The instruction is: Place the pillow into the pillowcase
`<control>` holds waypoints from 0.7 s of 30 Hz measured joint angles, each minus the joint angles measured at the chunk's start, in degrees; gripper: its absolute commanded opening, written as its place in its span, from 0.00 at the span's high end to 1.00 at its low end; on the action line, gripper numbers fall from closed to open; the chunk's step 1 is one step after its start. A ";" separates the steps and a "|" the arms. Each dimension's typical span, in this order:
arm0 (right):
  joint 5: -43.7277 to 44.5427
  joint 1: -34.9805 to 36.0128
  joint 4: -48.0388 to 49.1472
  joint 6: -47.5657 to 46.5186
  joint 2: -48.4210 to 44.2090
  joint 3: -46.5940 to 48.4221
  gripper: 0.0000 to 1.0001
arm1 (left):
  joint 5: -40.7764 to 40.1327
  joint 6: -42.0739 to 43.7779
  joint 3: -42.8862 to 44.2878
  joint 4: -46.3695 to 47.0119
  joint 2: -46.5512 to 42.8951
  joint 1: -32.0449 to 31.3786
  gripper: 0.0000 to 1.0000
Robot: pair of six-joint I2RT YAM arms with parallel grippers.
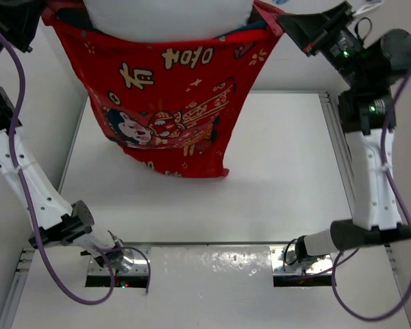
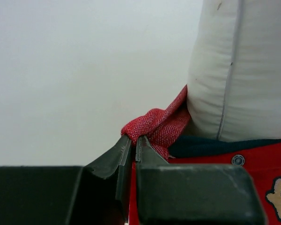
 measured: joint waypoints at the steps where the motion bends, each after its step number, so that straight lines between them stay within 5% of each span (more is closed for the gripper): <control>1: 0.37 -0.04 0.24 -1.95 -2.99 -2.12 1.00 | 0.11 -0.79 -1.40 1.99 -1.55 0.00 1.00; 5: 1.33 -0.11 -2.36 -7.74 -6.32 -2.01 1.00 | 0.31 -1.66 -9.16 4.28 -5.09 -1.84 1.00; 10: 2.43 -1.22 -10.36 -10.62 8.46 21.68 1.00 | 4.63 -8.35 2.14 4.83 5.09 -2.60 1.00; 13: 3.32 -1.86 -6.64 -10.93 5.33 13.07 1.00 | 4.42 -11.93 1.25 7.85 7.37 -0.81 1.00; 18: 3.19 -2.60 -4.55 -14.49 -10.56 -8.92 1.00 | 3.80 -7.39 -11.23 8.98 -3.50 -3.48 1.00; 21: 1.73 -3.54 -11.87 -17.35 -8.66 -4.81 1.00 | 0.11 1.62 -11.98 0.70 -4.31 -9.27 1.00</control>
